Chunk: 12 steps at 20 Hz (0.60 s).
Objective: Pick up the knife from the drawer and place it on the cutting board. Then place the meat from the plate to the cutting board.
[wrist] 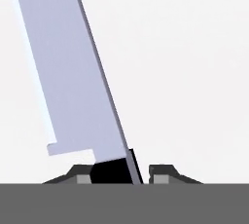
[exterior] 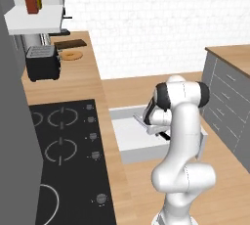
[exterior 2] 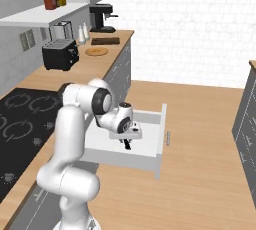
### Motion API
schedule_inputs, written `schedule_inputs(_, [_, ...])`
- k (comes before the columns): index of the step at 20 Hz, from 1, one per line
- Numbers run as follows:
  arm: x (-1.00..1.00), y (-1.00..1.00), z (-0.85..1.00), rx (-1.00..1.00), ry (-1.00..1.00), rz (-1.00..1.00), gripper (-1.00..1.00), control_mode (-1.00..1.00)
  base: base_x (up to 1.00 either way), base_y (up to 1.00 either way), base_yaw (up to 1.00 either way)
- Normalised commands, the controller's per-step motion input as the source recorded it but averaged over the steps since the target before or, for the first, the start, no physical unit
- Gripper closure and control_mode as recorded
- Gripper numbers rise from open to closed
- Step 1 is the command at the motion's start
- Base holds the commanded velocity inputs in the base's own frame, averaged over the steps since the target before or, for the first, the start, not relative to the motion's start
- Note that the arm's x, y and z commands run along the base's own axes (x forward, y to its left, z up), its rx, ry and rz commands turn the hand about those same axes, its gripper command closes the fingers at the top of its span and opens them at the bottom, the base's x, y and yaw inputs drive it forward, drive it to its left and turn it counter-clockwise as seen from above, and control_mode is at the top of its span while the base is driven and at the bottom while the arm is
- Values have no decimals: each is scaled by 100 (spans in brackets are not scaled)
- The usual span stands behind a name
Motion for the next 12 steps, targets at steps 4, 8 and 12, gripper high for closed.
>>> schedule_inputs(4, [-60, 0, 100, 0, -5, 0, 100, -100, 0, 0, 0])
schedule_inputs(8, [-82, 0, 100, 0, -3, 0, 100, -100, 0, 0, 0])
schedule_inputs(12, [-89, 0, 100, 0, -4, 0, 100, -100, 0, 0, 0])
